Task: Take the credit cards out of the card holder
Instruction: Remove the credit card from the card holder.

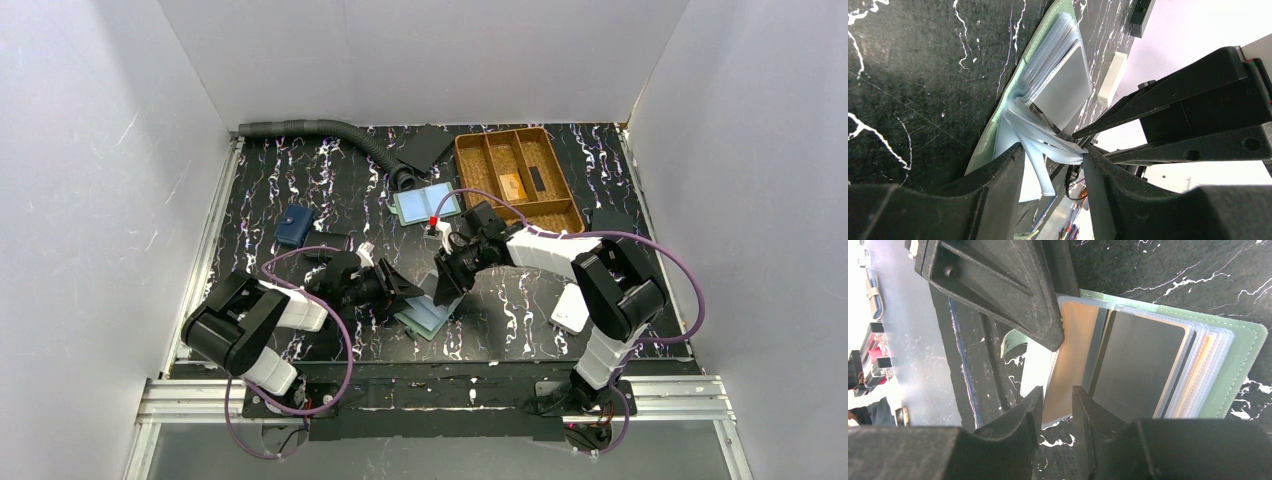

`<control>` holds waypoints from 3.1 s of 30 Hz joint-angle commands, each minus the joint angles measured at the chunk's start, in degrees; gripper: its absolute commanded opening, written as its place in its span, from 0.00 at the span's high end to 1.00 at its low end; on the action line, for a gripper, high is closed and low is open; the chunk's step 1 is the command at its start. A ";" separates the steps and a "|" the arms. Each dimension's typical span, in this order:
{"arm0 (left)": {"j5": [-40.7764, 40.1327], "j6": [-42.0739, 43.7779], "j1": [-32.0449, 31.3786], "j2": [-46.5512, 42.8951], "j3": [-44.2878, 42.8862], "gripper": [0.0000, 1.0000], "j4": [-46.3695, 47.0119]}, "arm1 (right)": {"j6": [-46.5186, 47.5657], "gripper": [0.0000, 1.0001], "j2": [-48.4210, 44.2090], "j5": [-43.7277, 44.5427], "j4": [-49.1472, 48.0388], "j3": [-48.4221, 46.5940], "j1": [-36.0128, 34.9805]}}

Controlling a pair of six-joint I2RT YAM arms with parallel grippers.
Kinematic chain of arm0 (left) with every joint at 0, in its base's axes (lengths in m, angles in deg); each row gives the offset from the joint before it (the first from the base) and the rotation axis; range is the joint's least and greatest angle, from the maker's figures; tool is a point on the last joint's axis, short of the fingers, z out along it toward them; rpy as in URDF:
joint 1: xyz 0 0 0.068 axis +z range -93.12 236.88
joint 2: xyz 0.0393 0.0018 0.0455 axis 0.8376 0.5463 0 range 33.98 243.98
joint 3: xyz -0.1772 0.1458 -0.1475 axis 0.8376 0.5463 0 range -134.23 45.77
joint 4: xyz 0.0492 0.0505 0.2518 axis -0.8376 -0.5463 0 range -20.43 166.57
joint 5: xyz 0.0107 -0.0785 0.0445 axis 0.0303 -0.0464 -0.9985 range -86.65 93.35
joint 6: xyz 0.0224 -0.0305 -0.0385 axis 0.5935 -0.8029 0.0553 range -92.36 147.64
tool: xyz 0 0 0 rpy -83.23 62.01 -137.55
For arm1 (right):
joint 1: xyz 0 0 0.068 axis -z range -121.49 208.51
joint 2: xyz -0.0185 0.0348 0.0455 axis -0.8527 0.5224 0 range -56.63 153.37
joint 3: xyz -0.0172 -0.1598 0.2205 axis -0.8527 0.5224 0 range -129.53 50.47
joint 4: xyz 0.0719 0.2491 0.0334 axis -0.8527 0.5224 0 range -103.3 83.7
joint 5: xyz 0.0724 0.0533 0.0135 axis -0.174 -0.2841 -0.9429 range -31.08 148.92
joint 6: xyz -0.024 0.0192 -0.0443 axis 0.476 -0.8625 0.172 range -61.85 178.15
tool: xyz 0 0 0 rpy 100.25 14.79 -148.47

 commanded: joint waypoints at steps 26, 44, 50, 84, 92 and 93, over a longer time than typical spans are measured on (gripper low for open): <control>0.29 0.14 0.79 2.21 0.97 0.56 -1.78 | 10.93 0.60 -5.82 3.09 6.31 -2.30 1.16; 0.58 -0.43 0.77 1.60 1.06 0.55 -1.67 | 11.62 0.54 -6.15 1.71 6.57 -2.26 -0.80; 0.56 -0.49 0.79 1.69 1.06 0.55 -1.65 | 11.61 0.54 -6.38 0.55 6.60 -2.34 -0.84; 1.53 -0.06 0.79 -0.82 0.94 0.43 -1.06 | 11.01 0.93 -5.56 17.33 4.63 -2.07 -6.51; 0.26 5.92 0.75 -9.40 3.87 0.36 -1.05 | 3.08 0.99 -5.82 13.06 -1.23 -0.32 -3.76; -0.28 6.57 0.81 -10.91 4.40 0.34 -1.05 | 2.78 0.99 -5.71 12.54 -1.47 -0.17 -3.45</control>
